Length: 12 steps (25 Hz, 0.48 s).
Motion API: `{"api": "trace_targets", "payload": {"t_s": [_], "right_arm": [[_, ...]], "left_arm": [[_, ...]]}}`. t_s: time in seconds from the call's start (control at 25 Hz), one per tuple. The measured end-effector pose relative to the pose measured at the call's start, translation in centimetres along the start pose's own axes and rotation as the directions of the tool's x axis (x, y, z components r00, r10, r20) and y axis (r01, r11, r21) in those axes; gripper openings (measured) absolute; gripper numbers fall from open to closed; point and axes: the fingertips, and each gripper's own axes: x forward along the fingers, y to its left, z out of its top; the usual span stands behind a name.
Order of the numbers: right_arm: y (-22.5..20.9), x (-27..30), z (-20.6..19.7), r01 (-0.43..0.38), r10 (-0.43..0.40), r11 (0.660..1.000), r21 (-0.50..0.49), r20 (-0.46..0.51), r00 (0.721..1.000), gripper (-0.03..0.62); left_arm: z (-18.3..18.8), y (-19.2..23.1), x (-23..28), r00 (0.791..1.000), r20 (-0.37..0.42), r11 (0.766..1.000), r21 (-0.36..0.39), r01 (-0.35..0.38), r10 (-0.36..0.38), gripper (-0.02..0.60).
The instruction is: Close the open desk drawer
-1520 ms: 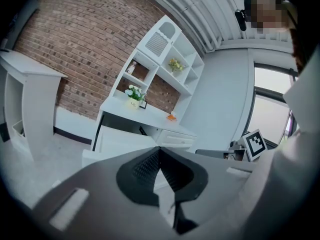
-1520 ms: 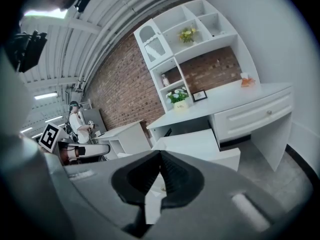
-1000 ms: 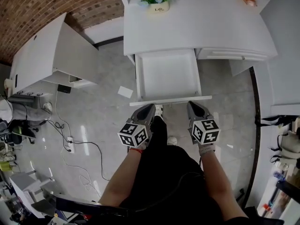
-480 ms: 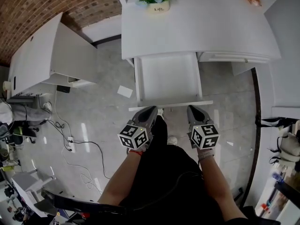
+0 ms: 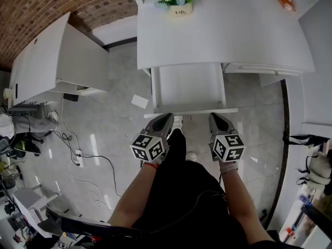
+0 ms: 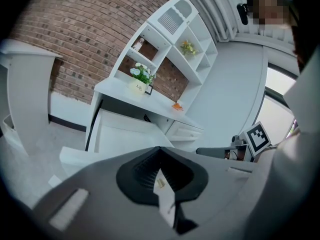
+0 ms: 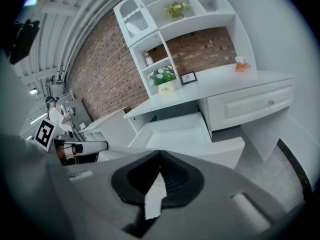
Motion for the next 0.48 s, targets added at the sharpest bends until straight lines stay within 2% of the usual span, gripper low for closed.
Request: {"api": "trace_targets", "payload": {"t_s": [0.28, 0.48], "right_arm": [[-0.4, 1.2, 1.3, 0.008, -0.008, 1.000, 0.005, 0.006, 1.000, 0.002], [-0.7, 2.4, 2.1, 0.016, -0.016, 1.000, 0.006, 0.010, 1.000, 0.002]], "left_arm": [[1.4, 0.6, 1.4, 1.000, 0.007, 1.000, 0.018, 0.011, -0.011, 0.002], [1.5, 1.7, 1.6, 1.000, -0.004, 1.000, 0.005, -0.010, 0.010, 0.002]]}}
